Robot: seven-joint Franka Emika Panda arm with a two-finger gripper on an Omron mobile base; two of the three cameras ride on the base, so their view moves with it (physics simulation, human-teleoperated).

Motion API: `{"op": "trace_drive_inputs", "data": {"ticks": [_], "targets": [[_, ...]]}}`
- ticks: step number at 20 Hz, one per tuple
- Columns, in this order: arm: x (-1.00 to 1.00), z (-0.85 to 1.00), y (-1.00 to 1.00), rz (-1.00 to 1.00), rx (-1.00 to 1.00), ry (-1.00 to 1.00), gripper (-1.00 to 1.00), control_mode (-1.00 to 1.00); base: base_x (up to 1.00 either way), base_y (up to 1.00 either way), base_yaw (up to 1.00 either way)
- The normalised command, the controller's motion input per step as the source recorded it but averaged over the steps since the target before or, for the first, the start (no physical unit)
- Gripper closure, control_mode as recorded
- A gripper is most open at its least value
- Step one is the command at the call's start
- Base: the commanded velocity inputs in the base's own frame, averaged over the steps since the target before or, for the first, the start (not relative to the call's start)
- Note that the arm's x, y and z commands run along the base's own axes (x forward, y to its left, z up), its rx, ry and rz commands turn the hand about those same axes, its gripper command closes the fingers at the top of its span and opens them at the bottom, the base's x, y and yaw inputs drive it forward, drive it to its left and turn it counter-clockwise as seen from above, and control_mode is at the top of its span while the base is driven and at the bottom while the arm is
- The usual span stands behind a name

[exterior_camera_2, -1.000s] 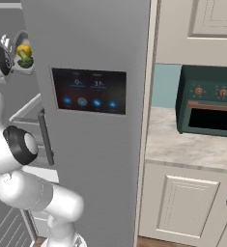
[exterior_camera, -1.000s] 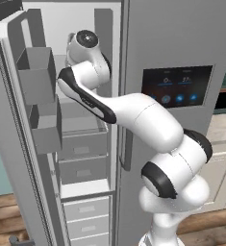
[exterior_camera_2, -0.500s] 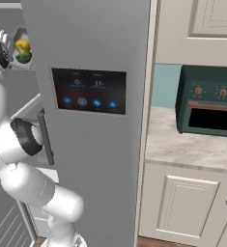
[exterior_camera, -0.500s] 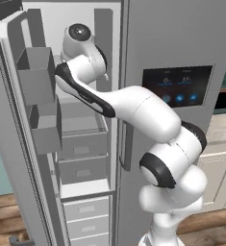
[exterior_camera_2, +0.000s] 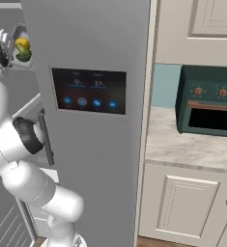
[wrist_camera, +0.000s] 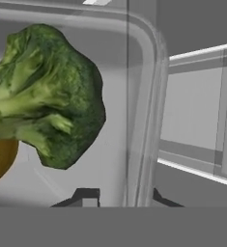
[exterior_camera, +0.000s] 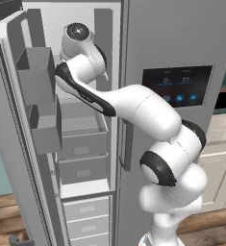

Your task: Take the broccoli and lemon out of the freezer and place them in the tupperware container on the counter. Then put the tupperware containing the vegetables back in the freezer.

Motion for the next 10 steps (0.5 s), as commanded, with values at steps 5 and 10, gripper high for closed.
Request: {"op": "trace_drive_inputs", "data": {"ticks": [5, 10], "targets": [[0.19, 0.0, 0.0, -0.03, 0.0, 0.0, 1.0, -1.0, 0.0, 0.0, 0.0], [0.25, -0.09, 0.0, -0.04, 0.0, 0.0, 1.0, -1.0, 0.0, 0.0, 0.0]]}}
